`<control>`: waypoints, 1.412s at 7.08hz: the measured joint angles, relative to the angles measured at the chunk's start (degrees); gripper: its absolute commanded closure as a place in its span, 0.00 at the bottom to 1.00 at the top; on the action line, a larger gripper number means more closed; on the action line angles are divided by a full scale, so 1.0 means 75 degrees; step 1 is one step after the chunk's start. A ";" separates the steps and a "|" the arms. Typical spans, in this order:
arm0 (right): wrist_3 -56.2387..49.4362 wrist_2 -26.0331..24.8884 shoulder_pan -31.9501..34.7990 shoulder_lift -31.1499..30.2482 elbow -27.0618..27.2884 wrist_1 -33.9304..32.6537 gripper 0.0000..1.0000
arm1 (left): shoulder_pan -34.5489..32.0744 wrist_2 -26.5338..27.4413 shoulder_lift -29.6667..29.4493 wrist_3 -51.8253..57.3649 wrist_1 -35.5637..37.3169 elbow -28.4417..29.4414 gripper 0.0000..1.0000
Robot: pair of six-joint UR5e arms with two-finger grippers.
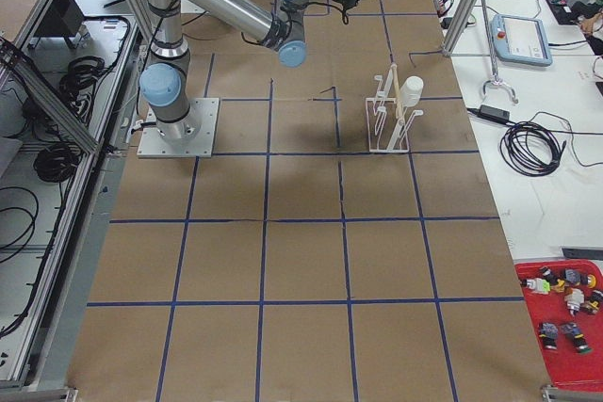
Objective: Transfer IKEA cup to right arm and place on rack
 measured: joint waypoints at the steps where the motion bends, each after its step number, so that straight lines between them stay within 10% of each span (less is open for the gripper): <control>1: 0.0091 0.0014 0.0006 0.0066 0.0003 -0.0043 0.00 | -0.0293 -0.0039 -0.0161 -0.0032 -0.0741 0.0985 1.00; 5: 0.0133 -0.0006 0.0010 0.0170 0.0007 0.0044 0.00 | -0.1280 -0.1768 -0.2044 -0.0092 -0.1509 0.4203 1.00; 10: 0.0042 -0.0066 0.0010 0.0194 0.0002 0.0033 0.00 | -0.2045 -0.6308 -0.2382 -0.0074 0.2361 0.3052 1.00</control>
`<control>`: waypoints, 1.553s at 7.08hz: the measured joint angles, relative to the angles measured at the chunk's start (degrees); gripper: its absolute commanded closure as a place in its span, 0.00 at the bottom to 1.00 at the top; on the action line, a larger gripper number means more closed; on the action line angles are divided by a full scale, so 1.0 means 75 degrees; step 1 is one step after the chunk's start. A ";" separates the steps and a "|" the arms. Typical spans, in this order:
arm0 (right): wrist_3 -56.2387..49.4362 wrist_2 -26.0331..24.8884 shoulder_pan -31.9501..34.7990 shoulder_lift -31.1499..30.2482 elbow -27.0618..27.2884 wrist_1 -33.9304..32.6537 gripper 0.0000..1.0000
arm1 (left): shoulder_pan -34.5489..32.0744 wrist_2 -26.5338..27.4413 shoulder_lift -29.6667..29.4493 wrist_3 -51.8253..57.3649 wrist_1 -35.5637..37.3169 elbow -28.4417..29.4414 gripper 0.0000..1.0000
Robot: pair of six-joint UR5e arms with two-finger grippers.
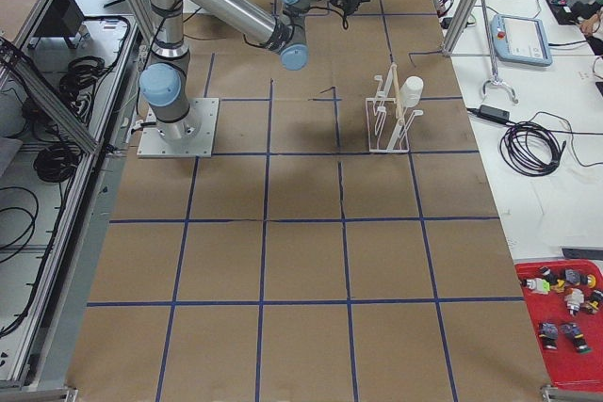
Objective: Transfer IKEA cup to right arm and place on rack
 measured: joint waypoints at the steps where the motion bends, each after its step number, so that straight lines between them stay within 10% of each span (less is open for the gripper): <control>1: -0.0007 -0.0007 0.0000 0.0003 0.0004 0.0001 0.00 | -0.0234 -0.0788 -0.0058 0.0002 0.1034 -0.0486 1.00; 5: 0.0029 -0.0015 0.0000 0.0223 -0.0022 0.0003 0.00 | -0.1307 -0.2921 -0.0905 0.0002 0.5050 -0.2012 1.00; 11: 0.0531 -0.0025 -0.0006 0.0547 0.0014 0.0059 0.00 | -0.2566 -0.2521 -0.1988 -0.2817 0.9468 -0.2255 0.98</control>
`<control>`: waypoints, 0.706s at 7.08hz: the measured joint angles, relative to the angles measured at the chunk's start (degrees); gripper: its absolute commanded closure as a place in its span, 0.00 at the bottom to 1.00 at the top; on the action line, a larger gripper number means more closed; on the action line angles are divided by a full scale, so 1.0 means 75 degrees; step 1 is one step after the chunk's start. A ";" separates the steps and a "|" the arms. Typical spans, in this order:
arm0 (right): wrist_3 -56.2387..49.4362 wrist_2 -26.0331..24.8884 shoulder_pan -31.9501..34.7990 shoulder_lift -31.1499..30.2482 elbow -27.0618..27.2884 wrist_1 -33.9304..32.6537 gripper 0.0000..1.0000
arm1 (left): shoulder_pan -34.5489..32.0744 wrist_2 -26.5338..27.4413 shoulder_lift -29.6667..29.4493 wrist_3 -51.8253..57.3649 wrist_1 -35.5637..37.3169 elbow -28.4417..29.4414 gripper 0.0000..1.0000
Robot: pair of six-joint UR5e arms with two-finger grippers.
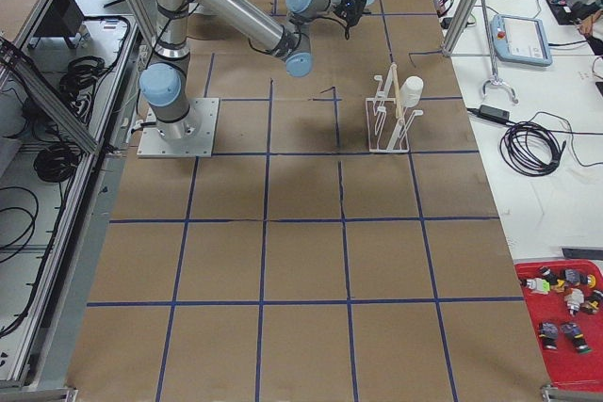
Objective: Transfer IKEA cup to right arm and place on rack
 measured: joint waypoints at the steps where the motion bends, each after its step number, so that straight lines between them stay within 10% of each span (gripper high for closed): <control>1: 0.0044 0.0005 -0.0021 0.0008 0.0040 0.0002 0.00 | -0.0022 0.0022 -0.0090 -0.0429 0.0435 -0.0012 0.98; 5: 0.0049 0.0020 -0.0072 0.0038 0.0068 0.0008 0.00 | -0.0107 0.0028 -0.0123 -0.0741 0.0741 -0.0030 0.98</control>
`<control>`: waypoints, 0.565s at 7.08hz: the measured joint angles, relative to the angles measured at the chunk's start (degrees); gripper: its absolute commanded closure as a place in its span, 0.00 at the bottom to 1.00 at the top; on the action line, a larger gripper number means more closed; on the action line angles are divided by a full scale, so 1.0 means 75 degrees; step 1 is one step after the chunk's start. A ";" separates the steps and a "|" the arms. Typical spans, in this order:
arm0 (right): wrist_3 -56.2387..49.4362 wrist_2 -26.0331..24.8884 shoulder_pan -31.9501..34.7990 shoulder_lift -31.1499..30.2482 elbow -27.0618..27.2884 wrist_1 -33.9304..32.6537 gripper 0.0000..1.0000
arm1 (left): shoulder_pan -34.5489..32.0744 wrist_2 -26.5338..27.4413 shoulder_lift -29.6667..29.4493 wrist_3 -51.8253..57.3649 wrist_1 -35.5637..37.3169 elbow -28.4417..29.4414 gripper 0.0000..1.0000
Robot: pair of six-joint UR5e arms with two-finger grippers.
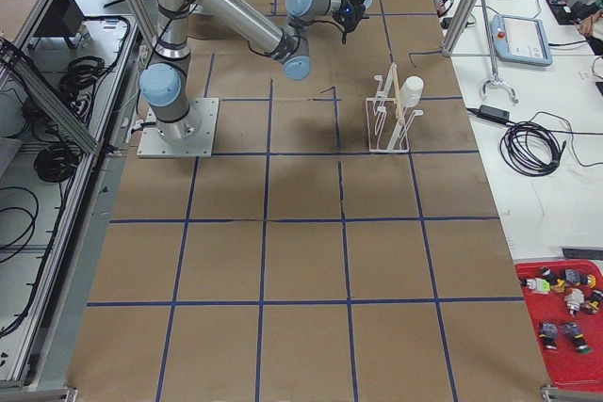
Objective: Transfer IKEA cup to right arm and place on rack
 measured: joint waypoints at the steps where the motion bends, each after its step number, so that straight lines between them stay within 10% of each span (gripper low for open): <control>1: 0.0017 0.0000 0.0022 -0.0002 -0.0001 0.0004 0.00 | -0.0004 0.0003 -0.0002 -0.0003 0.0000 0.0000 0.98; 4: 0.0042 0.0014 0.0216 -0.0027 0.0043 -0.0004 0.00 | -0.0007 0.0000 0.0001 -0.0004 0.0003 0.0000 0.98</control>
